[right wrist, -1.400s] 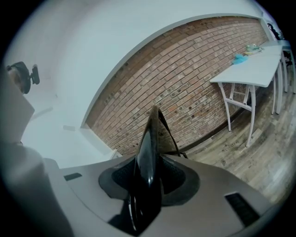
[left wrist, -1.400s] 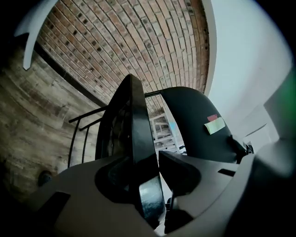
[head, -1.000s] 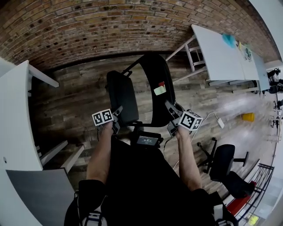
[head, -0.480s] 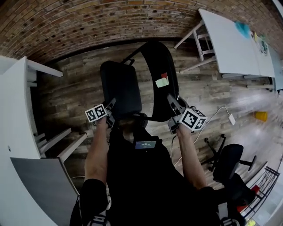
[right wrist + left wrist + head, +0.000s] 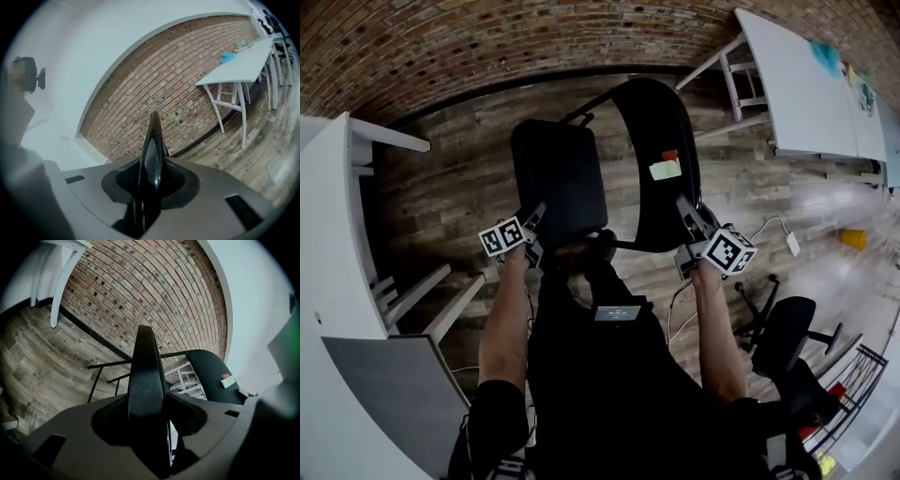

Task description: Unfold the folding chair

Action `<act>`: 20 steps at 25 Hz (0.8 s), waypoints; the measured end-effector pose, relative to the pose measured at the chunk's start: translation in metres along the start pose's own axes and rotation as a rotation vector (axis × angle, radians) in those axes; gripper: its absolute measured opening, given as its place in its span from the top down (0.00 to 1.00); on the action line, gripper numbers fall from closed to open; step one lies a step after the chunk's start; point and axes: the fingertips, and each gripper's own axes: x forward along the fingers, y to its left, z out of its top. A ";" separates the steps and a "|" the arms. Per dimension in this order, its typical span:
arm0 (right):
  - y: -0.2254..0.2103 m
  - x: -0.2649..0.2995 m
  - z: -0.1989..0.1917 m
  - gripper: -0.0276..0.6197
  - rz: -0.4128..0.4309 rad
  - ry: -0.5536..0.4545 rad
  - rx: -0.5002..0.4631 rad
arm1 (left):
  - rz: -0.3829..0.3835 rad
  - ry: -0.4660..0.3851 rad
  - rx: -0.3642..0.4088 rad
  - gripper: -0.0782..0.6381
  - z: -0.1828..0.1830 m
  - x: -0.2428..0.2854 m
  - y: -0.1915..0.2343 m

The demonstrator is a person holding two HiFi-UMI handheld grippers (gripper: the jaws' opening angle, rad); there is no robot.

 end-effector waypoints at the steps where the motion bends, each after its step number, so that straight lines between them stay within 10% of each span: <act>1: 0.001 0.000 -0.001 0.81 -0.002 0.001 -0.001 | 0.001 0.001 -0.002 0.59 0.000 -0.002 0.004; 20: 0.017 0.028 -0.034 0.81 0.006 -0.003 0.027 | 0.066 0.027 0.008 0.54 0.009 -0.024 0.108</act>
